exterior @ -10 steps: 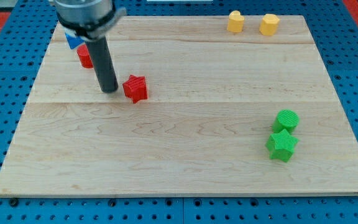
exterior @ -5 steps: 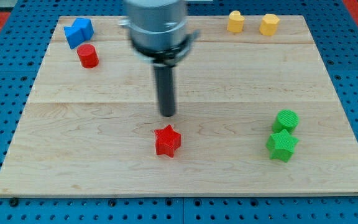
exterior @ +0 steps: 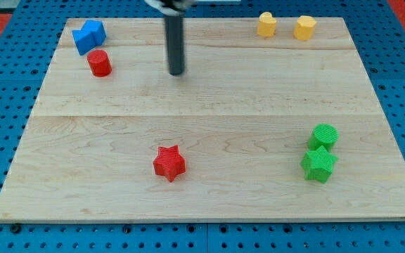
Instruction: Push the red circle to the red star
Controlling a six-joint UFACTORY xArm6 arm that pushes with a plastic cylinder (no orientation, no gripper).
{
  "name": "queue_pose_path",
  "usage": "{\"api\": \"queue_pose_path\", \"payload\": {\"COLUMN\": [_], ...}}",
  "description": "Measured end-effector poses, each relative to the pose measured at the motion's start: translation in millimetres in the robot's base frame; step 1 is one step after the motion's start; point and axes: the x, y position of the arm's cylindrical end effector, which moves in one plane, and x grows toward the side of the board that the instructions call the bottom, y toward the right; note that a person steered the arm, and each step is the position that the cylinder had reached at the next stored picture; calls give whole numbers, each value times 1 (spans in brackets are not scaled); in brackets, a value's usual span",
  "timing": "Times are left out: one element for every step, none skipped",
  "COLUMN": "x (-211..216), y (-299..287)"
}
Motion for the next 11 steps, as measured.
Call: {"api": "queue_pose_path", "payload": {"x": [-72, 4, 79, 158, 170, 196, 233, 249, 300, 261, 247], "y": [-73, -127, -126, -62, -32, -60, -71, -149, -124, -32, -5]}}
